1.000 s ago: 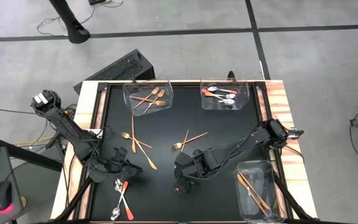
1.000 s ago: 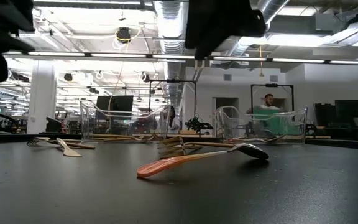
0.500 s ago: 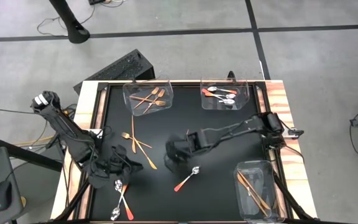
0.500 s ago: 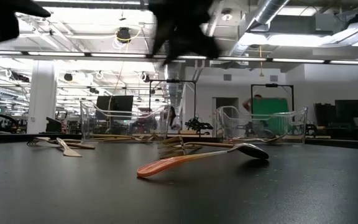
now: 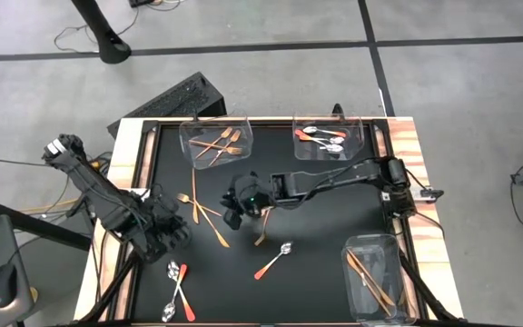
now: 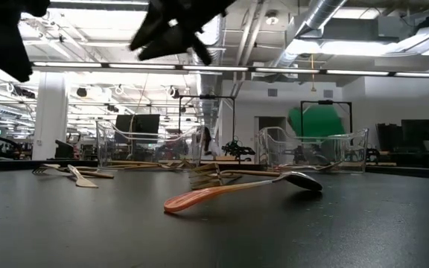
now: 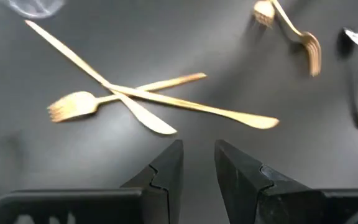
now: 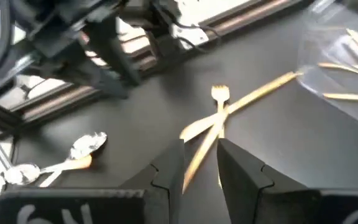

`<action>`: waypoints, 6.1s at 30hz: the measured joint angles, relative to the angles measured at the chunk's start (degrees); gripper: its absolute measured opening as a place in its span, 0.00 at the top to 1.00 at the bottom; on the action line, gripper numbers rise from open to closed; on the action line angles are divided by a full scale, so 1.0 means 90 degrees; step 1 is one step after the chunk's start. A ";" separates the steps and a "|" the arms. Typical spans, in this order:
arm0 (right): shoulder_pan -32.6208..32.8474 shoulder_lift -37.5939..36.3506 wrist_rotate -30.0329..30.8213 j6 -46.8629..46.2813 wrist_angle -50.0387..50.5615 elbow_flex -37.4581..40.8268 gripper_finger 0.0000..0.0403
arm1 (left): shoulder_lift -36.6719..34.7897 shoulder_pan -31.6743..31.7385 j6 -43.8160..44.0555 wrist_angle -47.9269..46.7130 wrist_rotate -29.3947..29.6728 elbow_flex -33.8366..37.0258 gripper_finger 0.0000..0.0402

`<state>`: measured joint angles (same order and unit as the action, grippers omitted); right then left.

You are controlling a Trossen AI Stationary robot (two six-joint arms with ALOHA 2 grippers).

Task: Sort silverware by color (type)
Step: Put the gold table knife into the bottom left transparent bin, then put the orange spoon into the top right transparent bin

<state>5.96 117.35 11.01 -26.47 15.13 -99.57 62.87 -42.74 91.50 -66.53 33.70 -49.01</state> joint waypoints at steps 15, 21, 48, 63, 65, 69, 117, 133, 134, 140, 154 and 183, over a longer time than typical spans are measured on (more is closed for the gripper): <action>0.0210 0.2234 -0.0111 0.0584 0.0071 -0.1501 0.58 | -0.1566 0.1007 -0.1638 -0.0411 0.0414 -0.0088 0.80; 0.0257 0.2939 0.0497 0.0737 0.0335 -0.2437 0.59 | -0.1885 0.1261 -0.1763 -0.0746 0.0342 -0.0086 0.80; 0.0202 0.3711 0.0114 0.0301 0.0820 -0.2780 0.62 | -0.1962 0.2050 -0.3387 -0.1229 0.0656 -0.0081 0.80; 0.0042 0.3489 -0.0315 -0.0268 0.1570 -0.2757 0.95 | -0.1962 0.2433 -0.3929 -0.1234 0.0727 -0.0081 0.80; 0.0008 0.3325 -0.0471 -0.0288 0.1866 -0.2731 0.95 | -0.1962 0.2435 -0.3932 -0.1233 0.0768 -0.0081 0.80; -0.0005 0.2770 -0.0428 -0.0121 0.2724 -0.2667 0.96 | -0.1962 0.2435 -0.4046 -0.1211 0.1038 -0.0081 0.80; 0.5801 -0.4872 0.0773 -0.8907 0.8215 0.2894 0.95 | 0.0477 0.3086 -0.4055 0.5571 0.0876 0.0385 0.80; 0.7590 -0.3545 0.0765 -1.0576 0.6945 0.3167 0.94 | 0.1892 0.3241 -0.3541 0.7423 0.0544 0.0383 0.80; 0.7545 -0.3455 0.0749 -1.0583 0.6943 0.3167 0.94 | 0.1892 0.3284 -0.3541 0.7467 0.0527 0.0383 0.80; 0.7128 -0.3145 0.0722 -1.0524 0.6978 0.3166 0.89 | 0.1852 0.3540 -0.3545 0.7534 0.0141 0.0383 0.80; 0.6441 -0.3108 0.0494 -1.0398 0.7043 0.3167 0.86 | 0.1851 0.3864 -0.4200 0.7505 -0.0939 0.0383 0.80; 0.5505 -0.3375 0.1250 -0.9352 0.6526 0.2711 0.52 | 0.1031 0.4477 -0.5792 0.6834 -0.1148 0.0002 0.80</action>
<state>55.50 86.98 22.26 -110.64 73.87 -75.17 72.15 -2.44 39.37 -5.03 23.36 -48.99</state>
